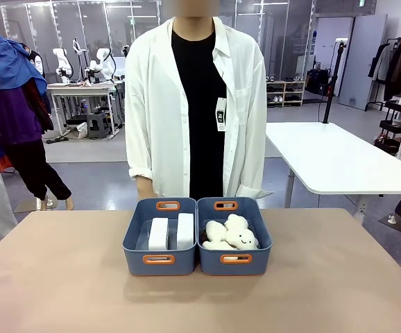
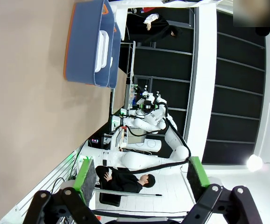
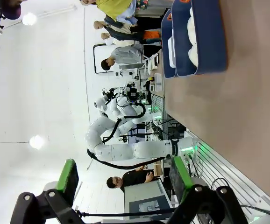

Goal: Sort the digital clocks into the basket.
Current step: Pick up the Digital clock from the table and place it into the empty Plastic storage basket.

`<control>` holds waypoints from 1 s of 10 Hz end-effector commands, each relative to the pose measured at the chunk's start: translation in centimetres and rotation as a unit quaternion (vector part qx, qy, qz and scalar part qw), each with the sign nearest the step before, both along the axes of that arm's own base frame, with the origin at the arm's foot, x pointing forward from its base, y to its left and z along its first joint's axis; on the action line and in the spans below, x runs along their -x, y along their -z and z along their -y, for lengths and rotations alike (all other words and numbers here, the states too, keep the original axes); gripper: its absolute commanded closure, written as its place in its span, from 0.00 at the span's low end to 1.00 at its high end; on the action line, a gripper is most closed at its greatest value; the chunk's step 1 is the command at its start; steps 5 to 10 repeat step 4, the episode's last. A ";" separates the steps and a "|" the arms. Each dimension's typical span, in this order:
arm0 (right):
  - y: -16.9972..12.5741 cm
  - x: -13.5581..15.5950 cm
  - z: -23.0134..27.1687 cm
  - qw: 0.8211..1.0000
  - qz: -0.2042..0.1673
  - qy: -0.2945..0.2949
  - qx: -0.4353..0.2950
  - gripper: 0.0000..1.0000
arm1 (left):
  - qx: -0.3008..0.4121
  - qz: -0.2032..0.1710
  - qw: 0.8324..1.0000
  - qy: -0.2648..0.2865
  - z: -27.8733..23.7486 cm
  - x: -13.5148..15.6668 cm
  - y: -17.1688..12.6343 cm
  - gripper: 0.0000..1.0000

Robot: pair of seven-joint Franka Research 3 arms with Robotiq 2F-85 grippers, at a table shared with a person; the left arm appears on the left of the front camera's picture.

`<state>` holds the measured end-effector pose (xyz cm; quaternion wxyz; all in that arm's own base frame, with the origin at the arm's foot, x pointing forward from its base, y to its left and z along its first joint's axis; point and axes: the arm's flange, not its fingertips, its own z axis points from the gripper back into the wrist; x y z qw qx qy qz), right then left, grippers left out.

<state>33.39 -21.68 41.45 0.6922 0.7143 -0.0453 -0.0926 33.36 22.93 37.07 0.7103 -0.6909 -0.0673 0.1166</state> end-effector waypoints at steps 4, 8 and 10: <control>-0.3 0.5 -0.2 1.000 -0.001 -0.004 0.005 0.00 | 0.001 0.002 1.000 0.005 -0.1 0.6 -0.3 0.00; -0.3 0.5 -0.2 1.000 -0.001 -0.004 0.005 0.00 | 0.001 0.002 1.000 0.005 -0.1 0.6 -0.3 0.00; -0.3 0.5 -0.2 1.000 -0.001 -0.004 0.005 0.00 | 0.001 0.002 1.000 0.005 -0.1 0.6 -0.3 0.00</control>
